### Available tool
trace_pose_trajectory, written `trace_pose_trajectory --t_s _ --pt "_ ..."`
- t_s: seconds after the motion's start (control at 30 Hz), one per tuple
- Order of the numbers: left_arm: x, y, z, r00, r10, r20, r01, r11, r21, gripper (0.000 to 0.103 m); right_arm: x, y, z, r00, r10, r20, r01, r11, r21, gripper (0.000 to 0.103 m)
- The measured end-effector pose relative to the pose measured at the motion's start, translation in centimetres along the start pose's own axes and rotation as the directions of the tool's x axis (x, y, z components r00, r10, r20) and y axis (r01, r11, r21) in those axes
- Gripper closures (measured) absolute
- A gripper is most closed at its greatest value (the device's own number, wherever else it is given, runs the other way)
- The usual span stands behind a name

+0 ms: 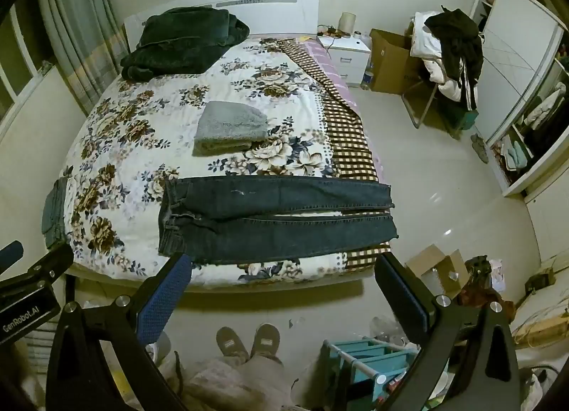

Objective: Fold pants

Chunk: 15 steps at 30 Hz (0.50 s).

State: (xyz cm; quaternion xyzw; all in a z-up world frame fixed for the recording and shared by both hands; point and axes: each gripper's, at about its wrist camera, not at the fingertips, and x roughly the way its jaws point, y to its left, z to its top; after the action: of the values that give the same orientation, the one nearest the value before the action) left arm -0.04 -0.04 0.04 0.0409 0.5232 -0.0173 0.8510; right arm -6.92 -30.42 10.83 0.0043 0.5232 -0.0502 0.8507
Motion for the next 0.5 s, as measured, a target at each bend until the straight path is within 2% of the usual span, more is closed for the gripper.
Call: trace_pose_trajectory --t_s 0.5 --pt "0.03 0.02 0.01 1.000 -0.004 -0.007 0.004 1.000 -0.003 0.000 0.01 0.00 0.00 1.000 0.000 -0.005 0.000 1.000 -0.002 0.000"
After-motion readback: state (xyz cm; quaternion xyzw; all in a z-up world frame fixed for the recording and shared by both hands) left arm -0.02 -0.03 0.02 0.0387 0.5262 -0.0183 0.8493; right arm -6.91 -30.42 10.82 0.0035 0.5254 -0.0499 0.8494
